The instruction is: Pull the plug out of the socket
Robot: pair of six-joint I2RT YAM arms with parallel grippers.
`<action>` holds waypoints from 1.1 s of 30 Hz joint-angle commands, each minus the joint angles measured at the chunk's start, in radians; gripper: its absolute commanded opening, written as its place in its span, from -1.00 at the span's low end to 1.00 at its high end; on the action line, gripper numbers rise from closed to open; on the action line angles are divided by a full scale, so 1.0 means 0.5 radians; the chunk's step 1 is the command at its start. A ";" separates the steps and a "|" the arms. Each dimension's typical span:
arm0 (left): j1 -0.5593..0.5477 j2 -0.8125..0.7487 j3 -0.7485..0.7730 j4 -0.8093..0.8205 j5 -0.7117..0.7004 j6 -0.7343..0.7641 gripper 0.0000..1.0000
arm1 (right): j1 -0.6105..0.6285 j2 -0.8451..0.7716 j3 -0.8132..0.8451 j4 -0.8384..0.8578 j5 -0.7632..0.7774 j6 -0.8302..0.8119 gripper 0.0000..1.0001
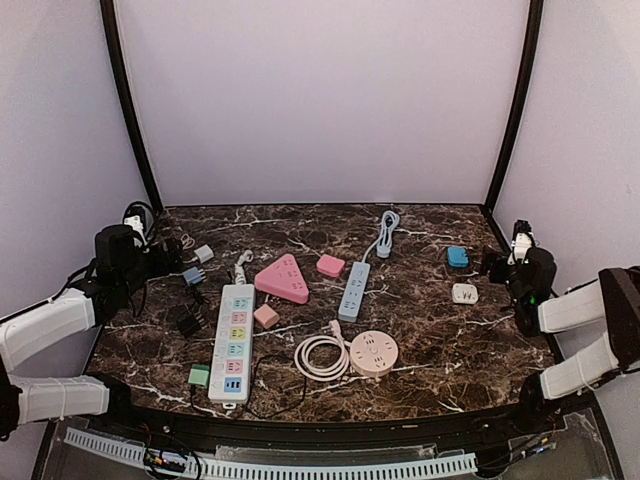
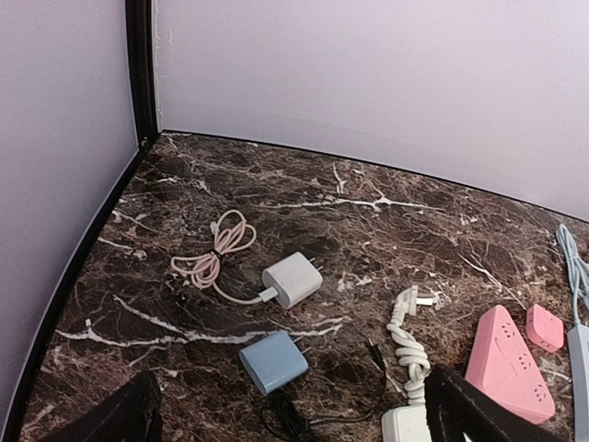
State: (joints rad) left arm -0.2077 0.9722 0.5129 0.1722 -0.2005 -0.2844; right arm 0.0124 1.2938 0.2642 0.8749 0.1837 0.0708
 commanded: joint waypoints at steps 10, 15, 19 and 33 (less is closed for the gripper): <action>0.229 0.170 -0.321 0.859 -0.359 0.268 0.98 | 0.049 0.503 0.185 0.630 -0.375 -0.211 0.97; 0.297 0.555 -0.369 1.420 -0.240 0.395 0.98 | 0.049 0.513 0.212 0.603 -0.306 -0.189 0.97; 0.314 0.832 -0.313 1.728 -0.065 0.466 0.98 | 0.034 0.511 0.225 0.576 -0.321 -0.181 0.97; 0.334 1.219 -0.267 2.024 0.075 0.529 0.98 | 0.018 0.511 0.239 0.545 -0.350 -0.171 0.97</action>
State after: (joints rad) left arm -0.0475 1.5856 0.3653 1.1343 -0.1833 -0.0380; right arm 0.0269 1.5505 0.3637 1.1358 0.0181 -0.0181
